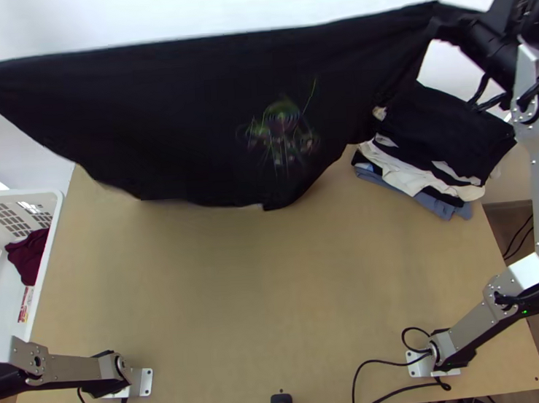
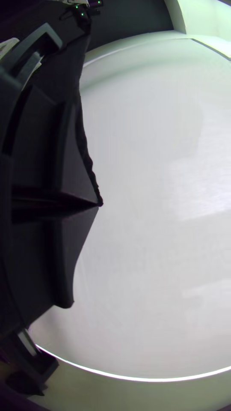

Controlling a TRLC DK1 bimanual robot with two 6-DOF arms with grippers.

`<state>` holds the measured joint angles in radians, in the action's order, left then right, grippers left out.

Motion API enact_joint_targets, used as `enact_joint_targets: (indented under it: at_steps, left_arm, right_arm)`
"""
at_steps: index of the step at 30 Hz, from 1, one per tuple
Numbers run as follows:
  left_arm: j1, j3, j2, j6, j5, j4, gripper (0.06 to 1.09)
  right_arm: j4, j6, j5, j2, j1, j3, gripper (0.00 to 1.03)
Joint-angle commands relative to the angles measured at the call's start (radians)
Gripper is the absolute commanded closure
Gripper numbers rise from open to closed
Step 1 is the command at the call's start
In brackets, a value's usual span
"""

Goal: Fold the t-shirt

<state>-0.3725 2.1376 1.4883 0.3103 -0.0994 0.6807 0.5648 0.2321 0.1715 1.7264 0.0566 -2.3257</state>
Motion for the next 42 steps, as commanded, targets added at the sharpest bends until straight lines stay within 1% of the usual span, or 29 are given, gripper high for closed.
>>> enact_joint_targets:
  at_steps: [1,8,10,12,15,19,24,28,31,36,39,42]
  left_arm:
    - [-0.016,0.058,0.003,0.026,0.038,-0.049,1.04]
    - [-0.013,0.074,-0.076,0.062,0.059,-0.118,1.04]
    - [-0.014,0.074,-0.108,0.081,0.059,-0.139,1.05]
    - [-0.020,0.073,-0.138,0.098,0.061,-0.152,1.05]
    - [-0.039,0.073,-0.188,0.125,0.067,-0.170,1.05]
    - [-0.057,0.071,-0.264,0.142,0.067,-0.176,1.05]
    - [-0.054,0.064,-0.367,0.171,0.064,-0.122,1.05]
    - [-0.045,0.061,-0.439,0.194,0.058,-0.056,1.05]
    - [-0.032,0.064,-0.476,0.210,0.058,-0.020,1.05]
    - [-0.016,0.061,-0.502,0.230,0.058,0.040,1.05]
    - [-0.013,0.045,-0.511,0.248,0.058,0.083,1.05]
    - [-0.005,-0.073,-0.551,0.253,0.056,0.097,1.05]
  right_arm:
    - [-0.075,-0.002,-0.063,-0.028,-0.026,-0.029,1.00]
    - [-0.213,-0.034,-0.070,-0.129,-0.041,-0.026,1.00]
    - [-0.229,-0.034,-0.086,-0.168,-0.047,-0.024,1.00]
    - [-0.241,-0.043,-0.129,-0.206,-0.052,-0.020,1.00]
    - [-0.253,-0.047,-0.158,-0.275,-0.069,0.002,1.00]
    - [-0.249,-0.051,-0.155,-0.386,-0.093,0.057,1.00]
    - [-0.164,-0.074,-0.092,-0.533,-0.095,0.114,1.00]
    - [-0.069,-0.122,-0.089,-0.611,-0.097,0.118,1.00]
    - [-0.039,-0.135,-0.089,-0.651,-0.095,0.118,1.00]
    - [0.001,-0.131,-0.086,-0.673,-0.084,0.120,1.00]
    - [0.047,-0.112,-0.086,-0.680,-0.038,0.124,1.00]
    - [0.139,-0.073,-0.086,-0.694,-0.015,0.173,1.00]
